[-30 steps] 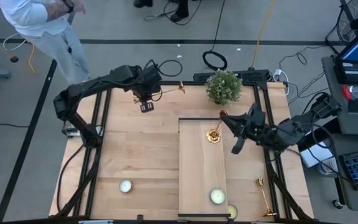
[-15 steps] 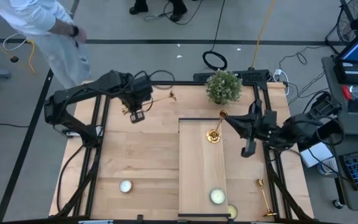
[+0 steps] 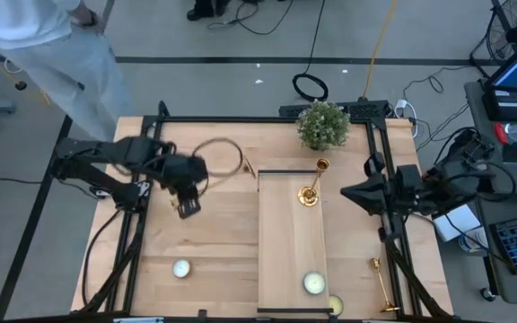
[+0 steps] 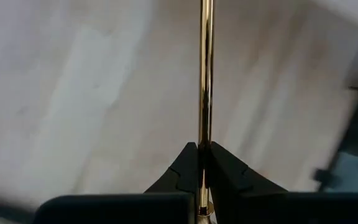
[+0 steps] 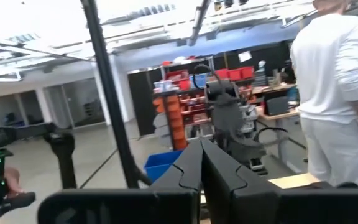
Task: Pick & Place candle stick holders
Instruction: Put the top gold candle holder on the shelf
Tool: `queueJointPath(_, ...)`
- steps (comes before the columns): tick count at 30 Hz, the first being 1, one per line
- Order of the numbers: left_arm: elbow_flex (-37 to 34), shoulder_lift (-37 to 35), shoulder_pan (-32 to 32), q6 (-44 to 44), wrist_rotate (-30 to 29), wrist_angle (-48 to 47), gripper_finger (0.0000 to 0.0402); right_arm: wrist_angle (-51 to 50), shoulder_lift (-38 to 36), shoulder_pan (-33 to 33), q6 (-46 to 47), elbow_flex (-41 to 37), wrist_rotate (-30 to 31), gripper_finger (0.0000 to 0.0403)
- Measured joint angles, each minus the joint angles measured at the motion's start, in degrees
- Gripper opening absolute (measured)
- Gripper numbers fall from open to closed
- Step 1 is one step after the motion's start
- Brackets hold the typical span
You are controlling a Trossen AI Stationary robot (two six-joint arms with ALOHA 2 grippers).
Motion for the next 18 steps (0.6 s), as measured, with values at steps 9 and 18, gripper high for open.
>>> queueJointPath(9,0.02,5.01,-12.79,-6.98,8.77,25.48,0.0015,-2.95,-0.70,3.71,3.00,0.00,0.09,0.0000)
queueJointPath(18,9.26,18.62,-19.66,-6.36,16.88,21.74,0.0015,-15.03,-1.34,4.08,16.52,0.37,-1.59,0.0000)
